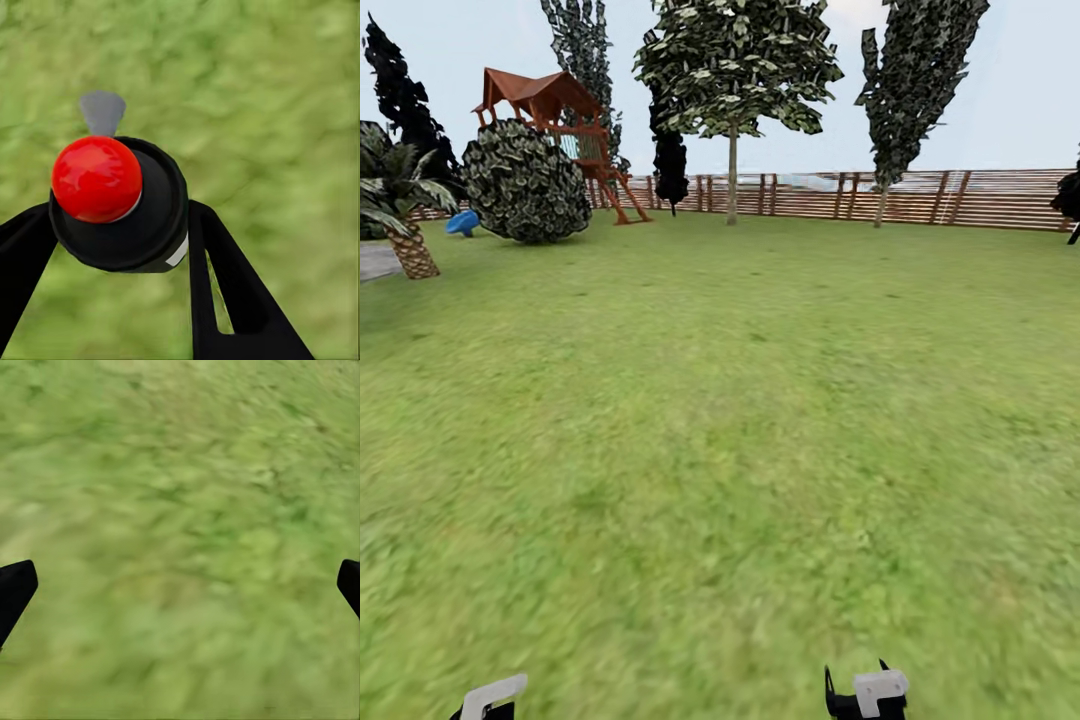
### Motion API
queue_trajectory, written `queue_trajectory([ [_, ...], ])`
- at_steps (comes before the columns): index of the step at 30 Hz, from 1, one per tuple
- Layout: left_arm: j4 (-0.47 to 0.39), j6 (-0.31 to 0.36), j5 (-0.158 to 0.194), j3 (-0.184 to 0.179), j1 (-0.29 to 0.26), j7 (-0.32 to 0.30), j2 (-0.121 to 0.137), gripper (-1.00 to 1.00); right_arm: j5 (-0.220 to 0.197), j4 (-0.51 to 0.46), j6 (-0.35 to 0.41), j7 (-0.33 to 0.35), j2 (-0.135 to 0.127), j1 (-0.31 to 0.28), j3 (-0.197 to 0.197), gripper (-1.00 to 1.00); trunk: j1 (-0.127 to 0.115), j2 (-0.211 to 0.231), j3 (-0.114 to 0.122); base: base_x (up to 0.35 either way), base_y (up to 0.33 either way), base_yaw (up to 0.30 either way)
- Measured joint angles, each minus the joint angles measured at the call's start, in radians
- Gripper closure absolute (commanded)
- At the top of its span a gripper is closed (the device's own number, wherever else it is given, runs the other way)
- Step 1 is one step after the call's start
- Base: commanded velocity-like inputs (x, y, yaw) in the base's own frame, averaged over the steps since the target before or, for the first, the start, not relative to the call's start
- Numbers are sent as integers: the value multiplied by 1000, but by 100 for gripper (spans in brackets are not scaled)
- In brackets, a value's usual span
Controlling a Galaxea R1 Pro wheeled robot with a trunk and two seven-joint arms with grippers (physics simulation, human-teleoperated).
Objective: In the garden, pick up the pesticide atomizer on the floor and spray pesticide onto both trees until each tree trunk is fully covered.
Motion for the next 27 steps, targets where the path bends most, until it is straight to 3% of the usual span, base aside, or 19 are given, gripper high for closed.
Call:
queue_trajectory([
  [5, 0, 0, 0, 0, 0, 0, 0, 100, 0, 0, 0, 0, -1, 0, 0, -100, 0, 0, 0, 336, 0, -173],
  [11, 0, -1, 0, 0, 0, -5, -1, 100, 0, 0, 0, 0, -2, 0, 0, -100, 0, 0, -1, 88, 0, -254],
  [27, 0, 0, 0, 0, 0, 0, 0, 100, 6, 2, 2, 3, -3, 3, 1, -100, 0, 0, -1, 320, 0, -9],
])
